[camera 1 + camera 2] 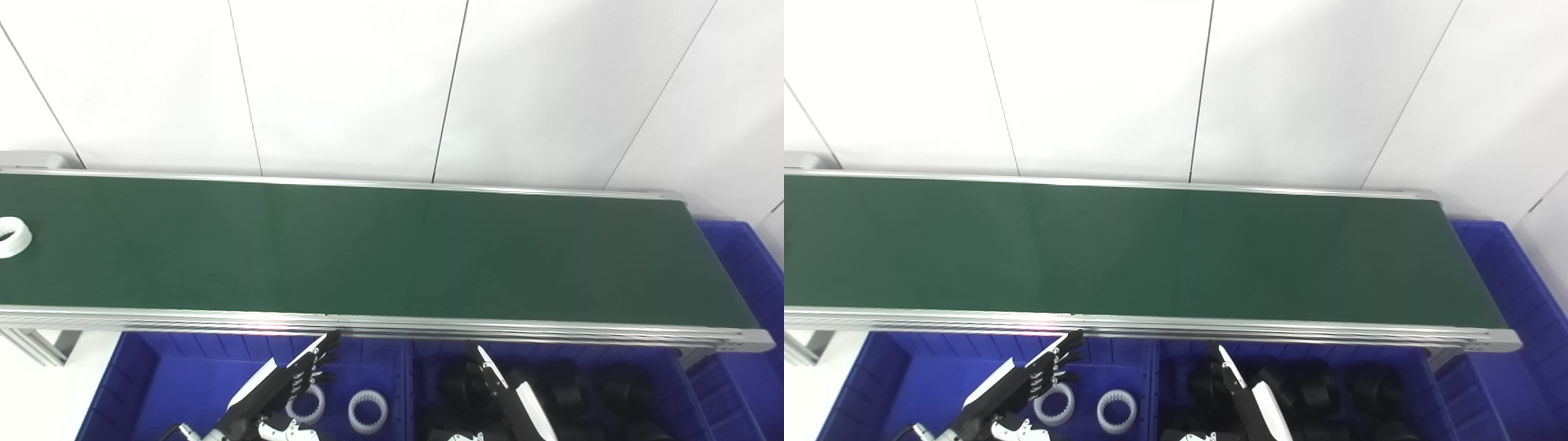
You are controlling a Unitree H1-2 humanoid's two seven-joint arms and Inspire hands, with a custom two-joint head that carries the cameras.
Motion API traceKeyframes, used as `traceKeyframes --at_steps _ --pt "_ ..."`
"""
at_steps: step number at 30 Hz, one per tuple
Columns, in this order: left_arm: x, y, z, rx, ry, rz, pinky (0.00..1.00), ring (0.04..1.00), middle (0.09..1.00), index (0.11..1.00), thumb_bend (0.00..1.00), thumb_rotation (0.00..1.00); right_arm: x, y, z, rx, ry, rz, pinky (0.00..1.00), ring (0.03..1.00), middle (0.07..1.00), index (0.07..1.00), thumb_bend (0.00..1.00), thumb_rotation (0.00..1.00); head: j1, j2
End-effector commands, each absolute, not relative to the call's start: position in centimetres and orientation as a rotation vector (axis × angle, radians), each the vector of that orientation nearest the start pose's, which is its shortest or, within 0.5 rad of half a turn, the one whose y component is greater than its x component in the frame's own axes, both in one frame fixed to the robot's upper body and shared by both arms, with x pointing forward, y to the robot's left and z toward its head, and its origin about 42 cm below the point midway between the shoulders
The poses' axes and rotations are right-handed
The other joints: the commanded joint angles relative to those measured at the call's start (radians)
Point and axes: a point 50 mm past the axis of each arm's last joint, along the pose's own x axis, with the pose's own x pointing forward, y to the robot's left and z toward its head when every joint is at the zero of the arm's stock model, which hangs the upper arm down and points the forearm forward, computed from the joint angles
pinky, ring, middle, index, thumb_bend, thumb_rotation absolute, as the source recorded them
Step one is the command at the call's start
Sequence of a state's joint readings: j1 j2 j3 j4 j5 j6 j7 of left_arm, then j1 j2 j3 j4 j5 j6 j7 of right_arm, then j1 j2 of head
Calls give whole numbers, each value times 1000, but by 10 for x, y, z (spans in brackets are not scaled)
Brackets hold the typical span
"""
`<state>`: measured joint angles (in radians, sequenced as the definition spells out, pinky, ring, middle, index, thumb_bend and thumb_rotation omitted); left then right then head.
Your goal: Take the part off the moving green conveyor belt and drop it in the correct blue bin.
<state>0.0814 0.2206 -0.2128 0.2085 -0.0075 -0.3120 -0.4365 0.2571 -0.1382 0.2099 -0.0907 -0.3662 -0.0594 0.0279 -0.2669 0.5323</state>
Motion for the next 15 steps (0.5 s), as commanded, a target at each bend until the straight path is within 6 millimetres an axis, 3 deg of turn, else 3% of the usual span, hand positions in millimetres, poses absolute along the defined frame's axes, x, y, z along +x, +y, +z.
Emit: traceKeyframes --at_steps 1,15 --pt "239 217 44 204 -42 -643 844 965 1000 1000 974 316 192 -204 72 -443 16 225 842 918 964 979 844 441 0 1" --pt "240 217 45 184 -42 -643 859 969 1000 1000 979 315 192 -205 73 -451 -1 225 832 914 963 979 828 438 14 16"
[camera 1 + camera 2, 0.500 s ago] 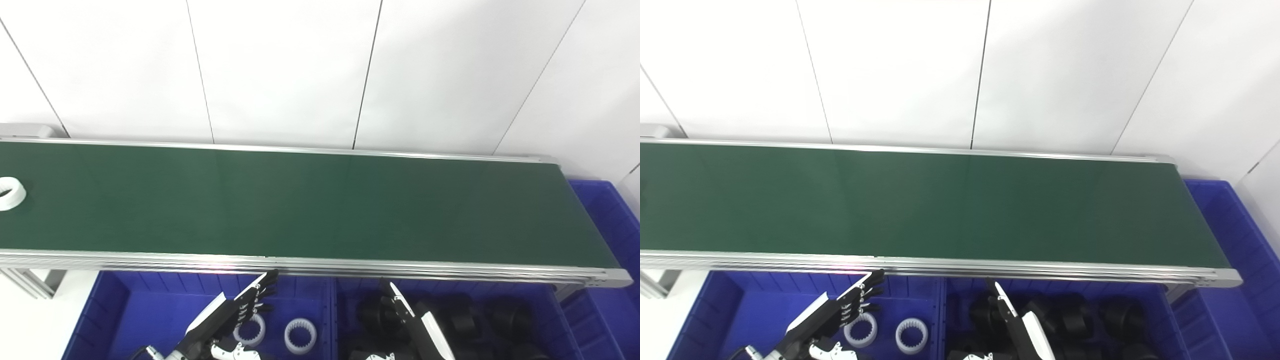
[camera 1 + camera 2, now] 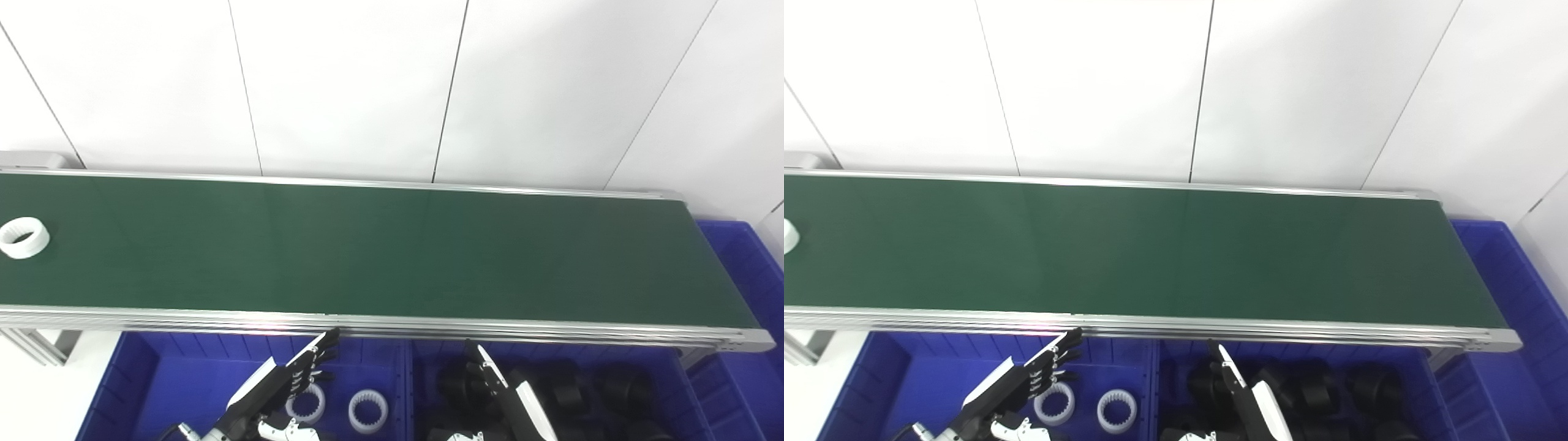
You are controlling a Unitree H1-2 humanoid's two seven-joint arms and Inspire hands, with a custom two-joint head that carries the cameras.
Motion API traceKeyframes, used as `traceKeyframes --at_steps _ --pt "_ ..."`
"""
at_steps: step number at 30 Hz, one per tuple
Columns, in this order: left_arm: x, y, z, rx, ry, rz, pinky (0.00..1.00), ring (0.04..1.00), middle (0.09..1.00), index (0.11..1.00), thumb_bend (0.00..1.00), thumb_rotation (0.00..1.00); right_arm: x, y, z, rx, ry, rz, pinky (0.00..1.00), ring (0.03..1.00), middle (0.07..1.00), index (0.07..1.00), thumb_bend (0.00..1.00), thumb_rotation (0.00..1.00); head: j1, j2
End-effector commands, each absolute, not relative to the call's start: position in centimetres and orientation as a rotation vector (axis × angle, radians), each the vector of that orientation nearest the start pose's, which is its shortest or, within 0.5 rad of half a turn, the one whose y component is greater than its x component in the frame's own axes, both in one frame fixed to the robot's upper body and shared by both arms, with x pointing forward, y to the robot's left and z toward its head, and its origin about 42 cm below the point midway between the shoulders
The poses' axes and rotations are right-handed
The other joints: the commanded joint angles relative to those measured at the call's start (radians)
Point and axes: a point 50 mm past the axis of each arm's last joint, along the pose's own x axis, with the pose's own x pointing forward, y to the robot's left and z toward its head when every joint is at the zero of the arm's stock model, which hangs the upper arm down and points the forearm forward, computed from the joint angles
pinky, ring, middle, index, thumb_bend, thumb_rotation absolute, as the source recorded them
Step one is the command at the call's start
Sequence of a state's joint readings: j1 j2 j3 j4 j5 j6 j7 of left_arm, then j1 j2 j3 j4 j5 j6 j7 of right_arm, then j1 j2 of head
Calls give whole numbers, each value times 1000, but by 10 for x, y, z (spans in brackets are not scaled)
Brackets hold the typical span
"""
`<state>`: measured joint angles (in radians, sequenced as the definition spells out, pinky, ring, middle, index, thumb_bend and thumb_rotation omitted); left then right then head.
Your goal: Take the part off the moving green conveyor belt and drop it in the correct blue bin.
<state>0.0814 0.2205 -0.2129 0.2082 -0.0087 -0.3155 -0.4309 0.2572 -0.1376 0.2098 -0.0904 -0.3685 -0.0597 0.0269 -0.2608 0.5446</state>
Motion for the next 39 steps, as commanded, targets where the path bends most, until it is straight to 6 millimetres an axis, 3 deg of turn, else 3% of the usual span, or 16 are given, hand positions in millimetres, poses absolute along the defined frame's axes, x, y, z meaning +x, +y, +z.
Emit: traceKeyframes --at_steps 1,5,10,15,29,39 --pt "240 216 45 185 -43 -642 859 970 1000 1000 975 309 192 -206 74 -450 1 225 832 914 963 980 827 436 12 4" --pt "238 212 47 185 -48 -643 841 960 1000 1000 970 302 191 -210 76 -442 0 221 837 918 966 979 830 427 100 7" --pt "237 202 45 177 -55 -648 838 943 1000 1000 989 297 189 -224 77 -439 -11 216 848 921 958 979 823 404 280 -19" --pt "236 188 41 180 -60 -643 825 928 987 1000 987 300 187 -237 79 -451 -16 207 834 909 951 975 785 356 372 -47" --pt "238 177 35 175 -71 -647 826 932 987 996 981 272 185 -247 77 -446 5 210 853 929 948 981 740 291 381 -82" --pt "239 178 31 192 -73 -647 818 925 979 994 990 278 188 -247 72 -452 -2 212 837 904 939 963 761 248 376 -106"
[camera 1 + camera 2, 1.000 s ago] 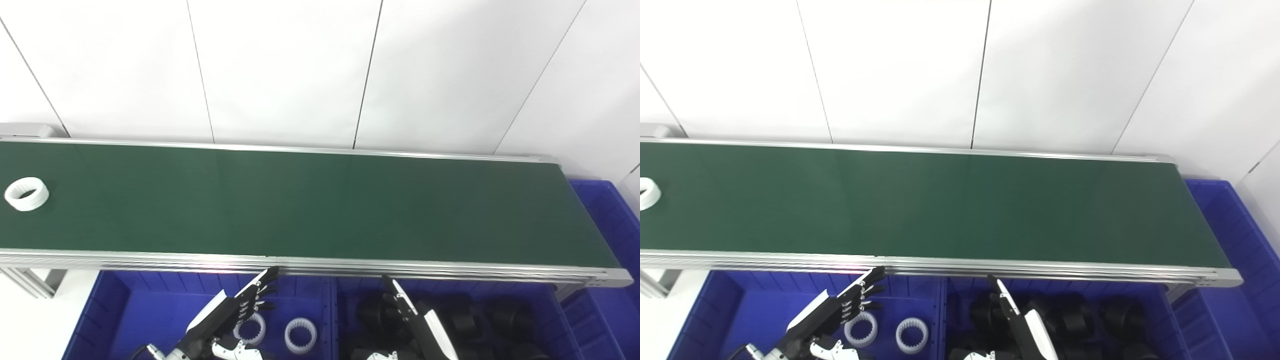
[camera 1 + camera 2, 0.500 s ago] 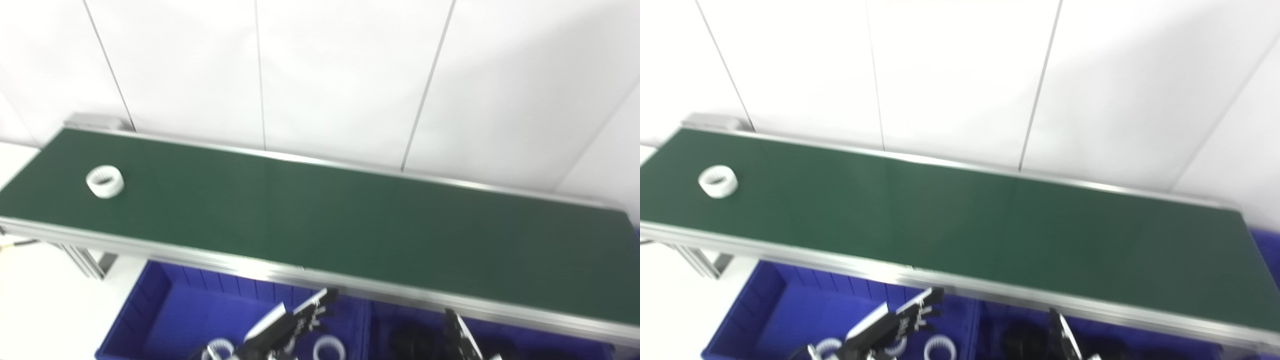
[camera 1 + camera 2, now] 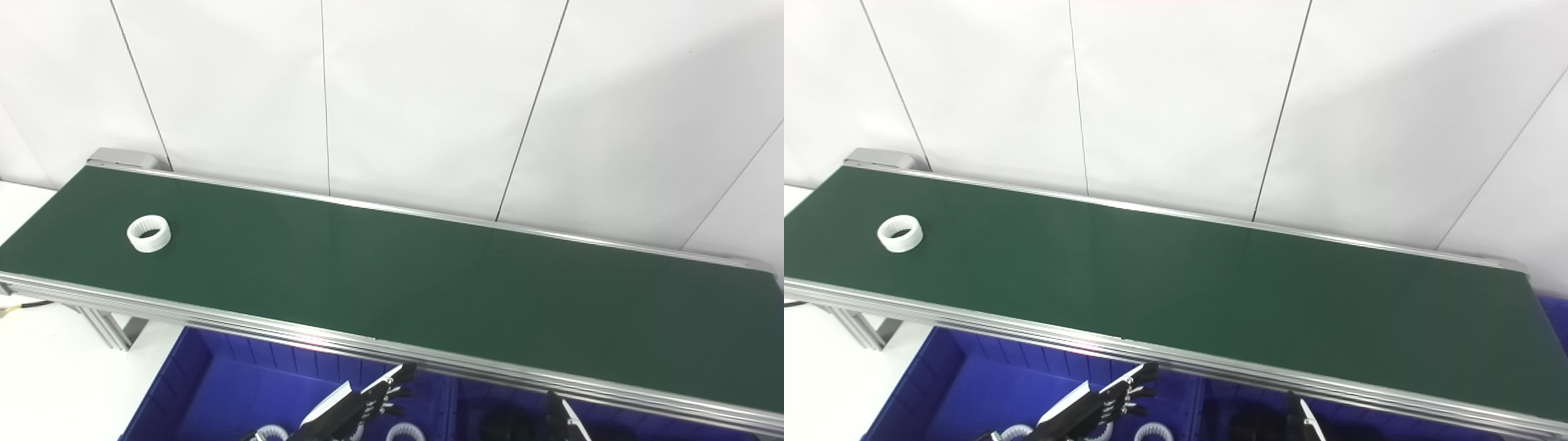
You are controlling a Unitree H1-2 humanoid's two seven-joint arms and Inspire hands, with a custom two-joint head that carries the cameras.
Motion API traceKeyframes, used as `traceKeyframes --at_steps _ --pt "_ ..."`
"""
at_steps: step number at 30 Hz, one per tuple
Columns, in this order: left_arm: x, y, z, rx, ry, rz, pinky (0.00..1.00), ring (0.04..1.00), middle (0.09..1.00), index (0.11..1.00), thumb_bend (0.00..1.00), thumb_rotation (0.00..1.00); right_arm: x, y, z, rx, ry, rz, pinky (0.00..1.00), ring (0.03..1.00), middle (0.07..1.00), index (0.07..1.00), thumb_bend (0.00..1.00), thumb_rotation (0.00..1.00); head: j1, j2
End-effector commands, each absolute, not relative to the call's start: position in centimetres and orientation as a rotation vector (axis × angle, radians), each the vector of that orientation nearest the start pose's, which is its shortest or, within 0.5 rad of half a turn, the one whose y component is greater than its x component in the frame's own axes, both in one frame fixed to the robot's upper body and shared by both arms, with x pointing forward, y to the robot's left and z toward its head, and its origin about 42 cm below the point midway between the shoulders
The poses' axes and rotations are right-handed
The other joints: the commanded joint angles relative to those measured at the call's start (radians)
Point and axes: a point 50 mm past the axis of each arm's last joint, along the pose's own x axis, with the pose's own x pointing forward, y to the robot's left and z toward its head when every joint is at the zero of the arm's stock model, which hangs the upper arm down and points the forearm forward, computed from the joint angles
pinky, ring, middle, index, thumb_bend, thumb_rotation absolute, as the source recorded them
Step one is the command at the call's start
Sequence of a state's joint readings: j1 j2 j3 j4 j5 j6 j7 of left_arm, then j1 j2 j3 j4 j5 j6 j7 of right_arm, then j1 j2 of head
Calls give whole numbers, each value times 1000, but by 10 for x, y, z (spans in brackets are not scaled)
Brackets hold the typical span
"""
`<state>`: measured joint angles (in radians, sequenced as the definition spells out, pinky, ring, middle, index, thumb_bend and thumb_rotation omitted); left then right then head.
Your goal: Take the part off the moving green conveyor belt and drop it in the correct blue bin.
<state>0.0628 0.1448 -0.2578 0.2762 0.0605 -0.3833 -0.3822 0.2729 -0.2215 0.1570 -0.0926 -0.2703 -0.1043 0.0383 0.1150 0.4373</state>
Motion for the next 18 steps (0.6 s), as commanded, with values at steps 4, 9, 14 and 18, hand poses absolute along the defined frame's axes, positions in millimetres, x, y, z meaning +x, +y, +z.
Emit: traceKeyframes --at_steps 4,9,14,18 --pt "239 178 30 191 -68 -648 814 922 978 994 998 279 189 -248 71 -456 -3 213 831 902 936 959 763 240 5 -6" --pt "240 178 28 202 -83 -646 800 913 967 986 999 281 189 -249 69 -442 -3 215 837 903 936 962 766 237 8 -10" --pt "240 177 28 187 -94 -630 795 905 955 973 1000 275 190 -249 67 -447 -4 213 838 905 933 965 773 264 12 -17" --pt "239 177 32 178 -113 -601 777 891 945 962 1000 270 192 -249 64 -447 -15 216 836 904 935 967 766 271 17 -24"
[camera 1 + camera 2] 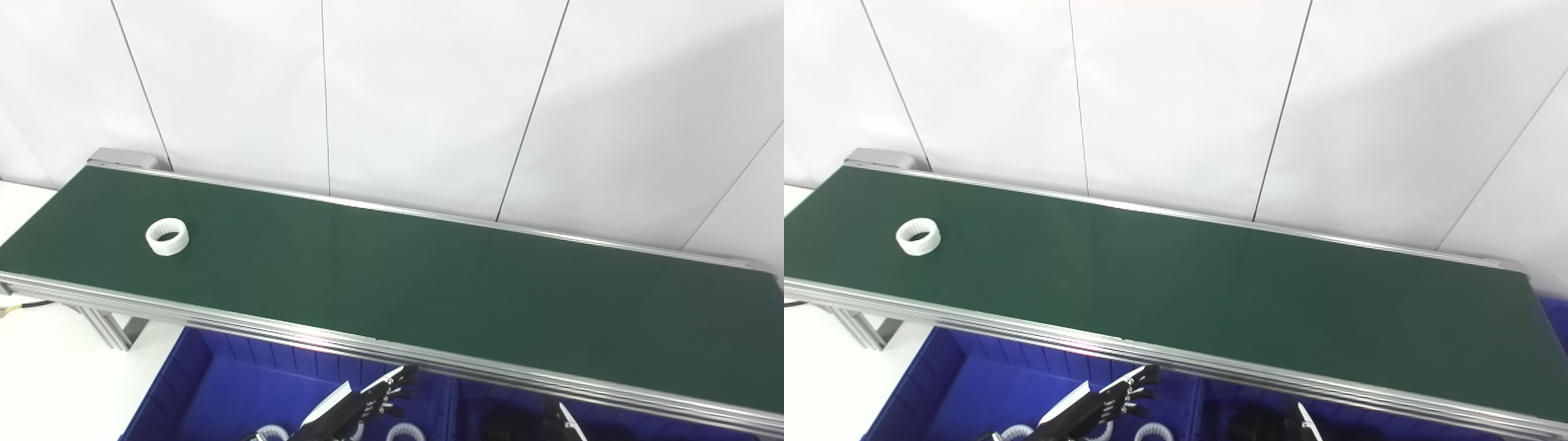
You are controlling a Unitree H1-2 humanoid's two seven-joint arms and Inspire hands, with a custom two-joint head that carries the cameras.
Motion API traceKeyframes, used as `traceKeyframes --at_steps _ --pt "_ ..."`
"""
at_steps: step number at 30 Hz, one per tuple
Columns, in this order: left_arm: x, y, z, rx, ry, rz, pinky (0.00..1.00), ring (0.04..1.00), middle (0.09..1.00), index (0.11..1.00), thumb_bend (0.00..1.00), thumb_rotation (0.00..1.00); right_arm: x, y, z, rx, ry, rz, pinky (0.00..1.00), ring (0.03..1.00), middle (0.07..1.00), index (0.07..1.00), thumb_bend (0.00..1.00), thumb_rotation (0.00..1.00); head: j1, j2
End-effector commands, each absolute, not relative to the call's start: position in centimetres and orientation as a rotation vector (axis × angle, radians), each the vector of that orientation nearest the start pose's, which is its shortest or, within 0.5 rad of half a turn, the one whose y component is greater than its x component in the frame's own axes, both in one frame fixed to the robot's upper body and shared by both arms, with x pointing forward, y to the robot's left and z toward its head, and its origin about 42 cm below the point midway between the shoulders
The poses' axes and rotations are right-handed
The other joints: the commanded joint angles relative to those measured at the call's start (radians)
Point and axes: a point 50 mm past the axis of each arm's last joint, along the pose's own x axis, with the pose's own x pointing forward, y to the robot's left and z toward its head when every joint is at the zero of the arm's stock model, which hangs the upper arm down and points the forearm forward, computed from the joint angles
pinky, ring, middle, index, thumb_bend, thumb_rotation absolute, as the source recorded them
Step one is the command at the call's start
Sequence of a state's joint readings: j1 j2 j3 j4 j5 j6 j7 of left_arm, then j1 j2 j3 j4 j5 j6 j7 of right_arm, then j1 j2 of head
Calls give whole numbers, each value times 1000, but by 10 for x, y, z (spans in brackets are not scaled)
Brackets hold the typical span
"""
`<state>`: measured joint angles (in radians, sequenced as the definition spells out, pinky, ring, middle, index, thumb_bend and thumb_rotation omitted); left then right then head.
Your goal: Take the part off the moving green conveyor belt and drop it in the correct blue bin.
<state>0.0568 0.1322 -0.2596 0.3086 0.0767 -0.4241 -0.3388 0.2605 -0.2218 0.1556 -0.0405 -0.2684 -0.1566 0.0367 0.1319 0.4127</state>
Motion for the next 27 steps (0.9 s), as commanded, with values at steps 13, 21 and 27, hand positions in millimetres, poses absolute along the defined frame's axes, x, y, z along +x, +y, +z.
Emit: traceKeyframes --at_steps 13,21,27 --pt "245 179 74 88 -270 -540 743 874 930 929 1000 268 200 -242 62 -441 -20 206 814 886 927 959 783 259 -13 -10" --pt "252 180 122 80 -418 -541 737 858 920 916 1000 261 204 -237 62 -442 -32 198 794 874 924 954 787 254 -21 -16" --pt "262 187 150 111 -473 -513 735 858 922 916 1000 278 207 -236 62 -434 -31 193 789 876 924 953 783 230 -22 -19"
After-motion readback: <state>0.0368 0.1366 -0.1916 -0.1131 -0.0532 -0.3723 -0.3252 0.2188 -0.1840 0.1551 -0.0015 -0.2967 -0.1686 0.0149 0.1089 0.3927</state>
